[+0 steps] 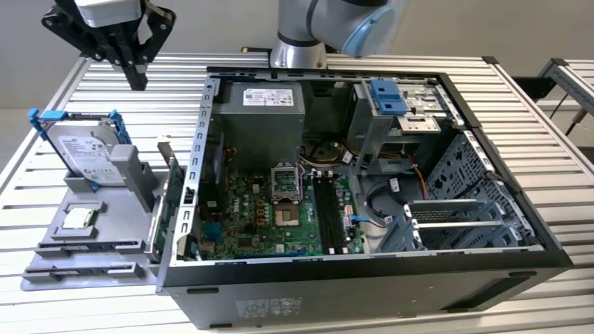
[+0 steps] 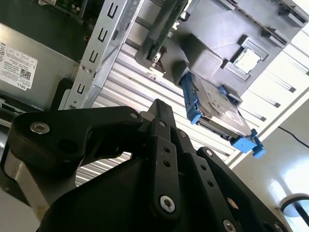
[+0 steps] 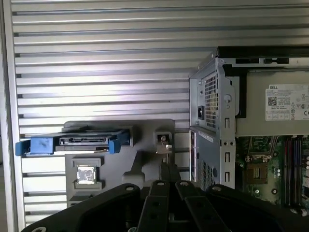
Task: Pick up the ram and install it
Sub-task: 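Reach for the ram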
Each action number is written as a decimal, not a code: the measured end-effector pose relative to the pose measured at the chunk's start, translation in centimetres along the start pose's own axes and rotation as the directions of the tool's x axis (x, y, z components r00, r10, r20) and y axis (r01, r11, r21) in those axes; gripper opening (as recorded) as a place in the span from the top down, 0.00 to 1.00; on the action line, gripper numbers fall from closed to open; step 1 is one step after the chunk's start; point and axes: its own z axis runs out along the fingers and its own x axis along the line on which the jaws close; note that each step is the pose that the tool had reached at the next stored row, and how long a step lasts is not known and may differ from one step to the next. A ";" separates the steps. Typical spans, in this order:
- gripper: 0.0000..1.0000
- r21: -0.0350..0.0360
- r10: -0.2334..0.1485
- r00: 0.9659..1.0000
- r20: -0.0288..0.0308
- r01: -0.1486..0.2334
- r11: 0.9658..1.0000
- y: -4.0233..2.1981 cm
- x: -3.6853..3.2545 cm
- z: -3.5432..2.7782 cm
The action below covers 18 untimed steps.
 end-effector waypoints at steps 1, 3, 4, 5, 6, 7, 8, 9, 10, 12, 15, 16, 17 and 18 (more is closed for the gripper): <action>1.00 0.000 0.000 1.000 0.000 0.000 1.000 -0.01 0.28 -0.01; 1.00 0.000 -0.001 1.000 0.000 0.001 1.000 -0.04 0.83 -0.02; 1.00 0.000 -0.002 1.000 0.000 0.002 1.000 -0.05 1.12 -0.02; 1.00 0.000 -0.002 1.000 0.000 0.002 1.000 -0.07 1.45 -0.03; 1.00 0.000 -0.003 1.000 0.000 0.003 1.000 -0.09 1.78 -0.04; 1.00 0.000 -0.003 1.000 0.000 0.003 1.000 -0.10 2.13 -0.05; 1.00 0.000 -0.004 1.000 0.000 0.004 1.000 -0.12 2.47 -0.06; 1.00 0.000 -0.004 1.000 0.000 0.004 1.000 -0.13 2.84 -0.07; 1.00 0.000 -0.005 1.000 0.000 0.005 1.000 -0.15 3.18 -0.07; 1.00 0.000 -0.006 1.000 0.000 0.006 1.000 -0.18 3.86 -0.08; 1.00 0.000 -0.006 1.000 -0.001 0.006 1.000 -0.23 4.86 -0.10; 1.00 0.000 -0.007 1.000 -0.001 0.007 1.000 -0.24 5.20 -0.11; 1.00 0.000 -0.007 1.000 -0.001 0.007 1.000 -0.26 5.52 -0.11; 1.00 0.000 -0.007 1.000 -0.001 0.007 1.000 -0.28 5.83 -0.11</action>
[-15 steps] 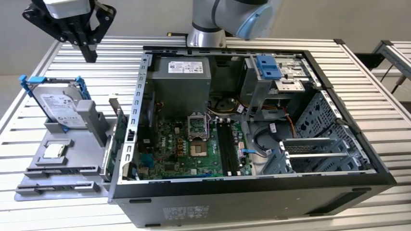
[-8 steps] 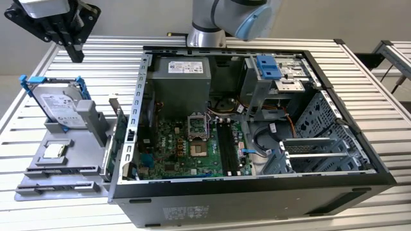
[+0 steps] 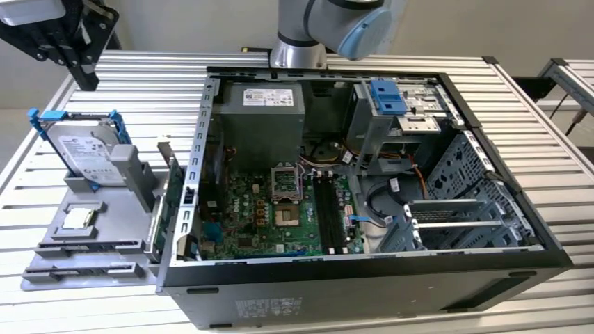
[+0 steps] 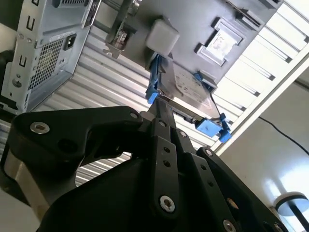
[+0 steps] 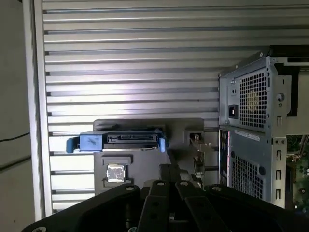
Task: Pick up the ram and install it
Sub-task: 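Reach for the ram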
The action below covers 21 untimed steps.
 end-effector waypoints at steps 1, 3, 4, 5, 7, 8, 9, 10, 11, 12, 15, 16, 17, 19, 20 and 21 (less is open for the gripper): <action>1.00 0.000 0.000 1.000 -0.001 0.000 1.000 -0.01 0.32 0.00; 1.00 0.000 -0.001 1.000 -0.002 0.001 1.000 -0.04 0.93 -0.01; 1.00 0.000 -0.001 1.000 -0.002 0.001 1.000 -0.05 1.24 -0.01; 1.00 0.000 -0.001 1.000 -0.003 0.001 1.000 -0.06 1.55 -0.01; 1.00 0.000 -0.001 1.000 -0.004 0.001 1.000 -0.09 2.19 -0.01; 1.00 0.000 -0.001 1.000 -0.005 0.001 1.000 -0.10 2.51 -0.02; 1.00 0.000 -0.002 1.000 -0.005 0.002 1.000 -0.11 2.83 -0.02; 1.00 0.000 -0.002 1.000 -0.005 0.002 1.000 -0.13 3.14 -0.03; 1.00 0.000 -0.002 1.000 -0.006 0.002 1.000 -0.14 3.48 -0.02; 1.00 0.000 -0.002 1.000 -0.006 0.002 1.000 -0.15 3.83 -0.03; 1.00 0.000 -0.002 1.000 -0.007 0.002 1.000 -0.19 4.72 -0.04; 1.00 0.000 -0.003 1.000 -0.007 0.003 1.000 -0.20 4.93 -0.04; 1.00 0.000 -0.003 1.000 -0.007 0.003 1.000 -0.21 5.18 -0.05; 1.00 0.000 -0.003 1.000 -0.007 0.003 1.000 -0.23 5.62 -0.05; 1.00 0.000 -0.003 1.000 -0.007 0.003 1.000 -0.23 5.83 -0.06; 1.00 0.000 -0.003 1.000 -0.007 0.003 1.000 -0.24 6.04 -0.06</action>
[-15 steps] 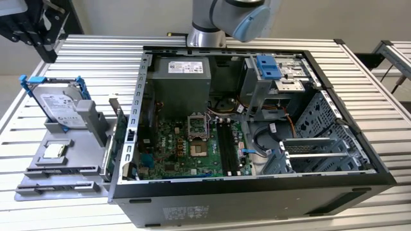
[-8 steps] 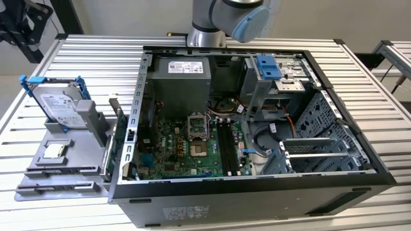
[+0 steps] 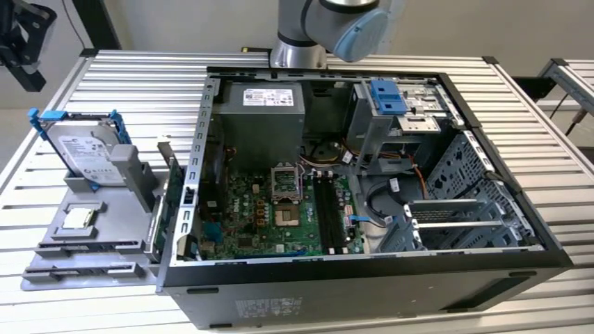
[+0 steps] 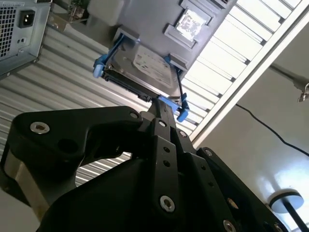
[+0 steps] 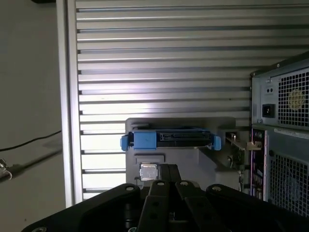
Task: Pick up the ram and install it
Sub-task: 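Reach for the ram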
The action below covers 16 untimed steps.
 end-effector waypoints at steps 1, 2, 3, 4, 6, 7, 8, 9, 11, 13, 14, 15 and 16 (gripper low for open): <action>1.00 0.000 0.000 1.000 0.000 0.000 1.000 -0.01 0.22 0.00; 1.00 0.000 0.000 1.000 0.000 0.000 1.000 -0.01 0.42 0.00; 1.00 0.000 0.000 1.000 0.000 0.000 1.000 -0.02 0.51 -0.01; 1.00 0.000 0.000 1.000 0.000 0.000 1.000 -0.02 0.51 -0.01; 1.00 0.000 0.000 1.000 0.000 0.000 1.000 -0.04 0.51 0.00; 1.00 0.000 0.000 1.000 0.000 0.000 1.000 -0.17 0.50 0.00; 1.00 0.000 0.000 1.000 -0.001 0.000 1.000 -0.44 0.41 0.01; 1.00 0.000 0.000 1.000 -0.003 0.000 1.000 -0.73 0.24 0.02; 1.00 0.000 0.000 1.000 -0.007 0.000 1.000 -1.43 0.01 0.02; 1.00 0.000 0.000 1.000 -0.008 0.000 1.000 -2.23 -0.06 0.00; 1.00 0.000 0.000 1.000 -0.008 0.000 1.000 -2.66 -0.08 0.00; 1.00 0.000 0.000 1.000 -0.008 0.000 1.000 -3.11 -0.09 -0.01; 1.00 0.000 0.000 1.000 -0.008 0.000 1.000 -3.56 -0.11 -0.01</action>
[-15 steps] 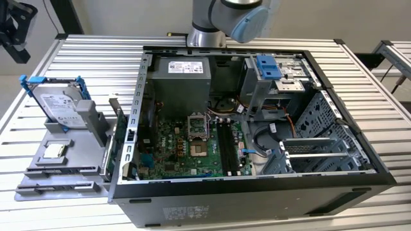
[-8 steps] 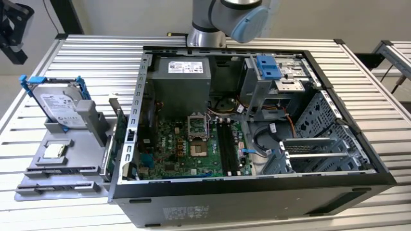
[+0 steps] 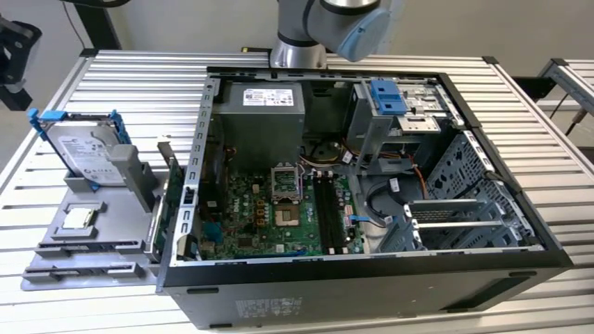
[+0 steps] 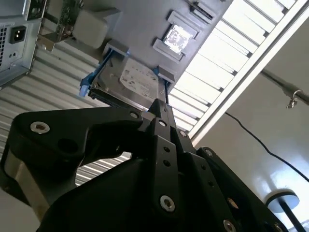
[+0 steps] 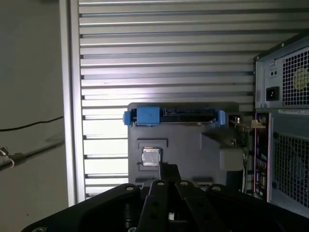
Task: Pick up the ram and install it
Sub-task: 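Reach for the ram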
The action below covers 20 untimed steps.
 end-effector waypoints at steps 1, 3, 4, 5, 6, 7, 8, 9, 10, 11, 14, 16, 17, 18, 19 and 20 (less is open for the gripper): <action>1.00 0.000 0.000 1.000 0.000 0.000 1.000 -0.40 -0.03 0.00; 1.00 0.000 0.000 1.000 -0.001 0.000 1.000 -1.14 -0.14 -0.02; 1.00 0.000 0.000 1.000 -0.001 0.000 1.000 -1.50 -0.20 -0.03; 1.00 0.001 0.000 1.000 -0.002 0.000 1.000 -1.85 -0.25 -0.04; 1.00 0.001 0.000 1.000 -0.002 0.000 1.000 -2.20 -0.31 -0.04; 1.00 0.001 0.000 1.000 -0.003 0.000 1.000 -2.55 -0.38 -0.05; 1.00 0.001 0.000 1.000 -0.003 0.000 1.000 -2.94 -0.43 -0.06; 1.00 0.001 0.000 1.000 -0.003 0.000 1.000 -3.36 -0.47 -0.05; 1.00 0.001 0.000 1.000 -0.003 0.000 1.000 -3.79 -0.52 -0.04; 1.00 0.001 0.000 1.000 -0.003 0.000 1.000 -4.18 -0.56 -0.05; 1.00 0.001 0.000 1.000 -0.004 0.000 1.000 -5.22 -0.72 -0.04; 1.00 0.001 0.000 1.000 -0.004 0.000 1.000 -5.89 -0.78 -0.03; 1.00 0.001 0.000 1.000 -0.003 0.000 1.000 -6.22 -0.81 -0.03; 1.00 0.001 0.000 1.000 -0.003 0.000 1.000 -6.56 -0.83 -0.03; 1.00 0.001 0.000 1.000 -0.003 0.000 1.000 -6.90 -0.87 -0.02; 1.00 0.001 0.000 1.000 -0.003 0.000 1.000 -7.23 -0.90 -0.02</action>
